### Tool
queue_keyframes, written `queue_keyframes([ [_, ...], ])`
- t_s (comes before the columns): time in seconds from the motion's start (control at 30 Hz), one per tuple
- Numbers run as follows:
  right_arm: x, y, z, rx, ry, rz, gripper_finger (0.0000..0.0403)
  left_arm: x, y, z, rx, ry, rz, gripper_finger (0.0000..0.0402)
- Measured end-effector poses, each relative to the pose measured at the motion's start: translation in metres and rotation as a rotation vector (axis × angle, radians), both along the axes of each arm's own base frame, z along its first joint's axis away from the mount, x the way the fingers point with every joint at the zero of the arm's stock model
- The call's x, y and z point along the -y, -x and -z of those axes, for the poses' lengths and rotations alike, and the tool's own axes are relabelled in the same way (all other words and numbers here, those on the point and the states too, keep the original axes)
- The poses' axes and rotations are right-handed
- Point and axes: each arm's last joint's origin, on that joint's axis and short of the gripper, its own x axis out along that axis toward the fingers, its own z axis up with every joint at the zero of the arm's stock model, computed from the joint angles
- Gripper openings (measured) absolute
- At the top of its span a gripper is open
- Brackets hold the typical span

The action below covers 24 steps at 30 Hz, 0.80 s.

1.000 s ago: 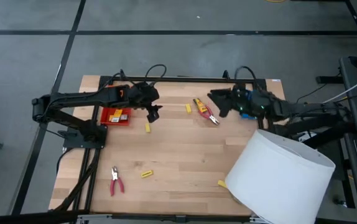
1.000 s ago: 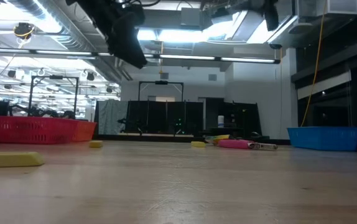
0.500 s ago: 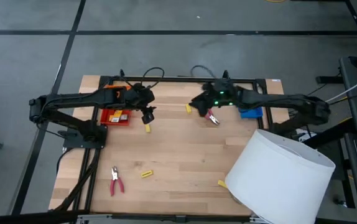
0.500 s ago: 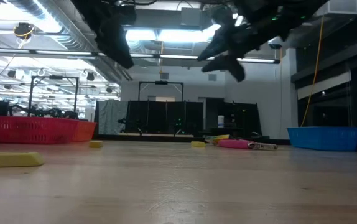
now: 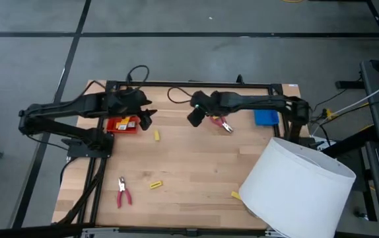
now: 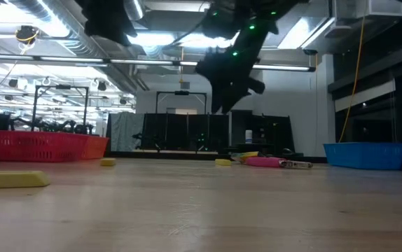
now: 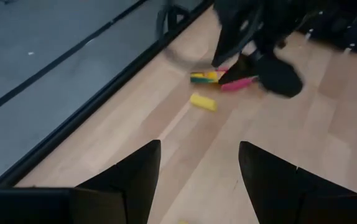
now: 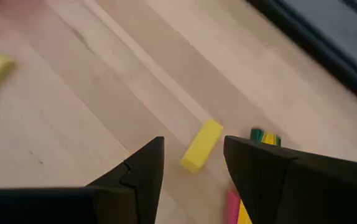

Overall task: Pick & Place School Supplies
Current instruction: Put the yellow crayon box into the red bin

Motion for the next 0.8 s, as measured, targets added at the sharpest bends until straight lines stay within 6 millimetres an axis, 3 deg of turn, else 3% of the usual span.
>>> queue_keyframes([
  [0.33,0.004,-0.027,0.032,-0.387,0.042,-0.033,0.0173,0.006,0.000,-0.002,0.022,-0.005,0.014,0.0214],
  [0.53,0.005,-0.029,0.049,-0.443,0.010,-0.015,0.0173,0.010,-0.001,-0.002,0.034,0.012,0.022,0.0214],
  [0.8,0.010,-0.027,0.052,-0.461,0.029,0.027,0.0173,0.012,-0.002,-0.003,0.050,0.030,0.029,0.0214],
])
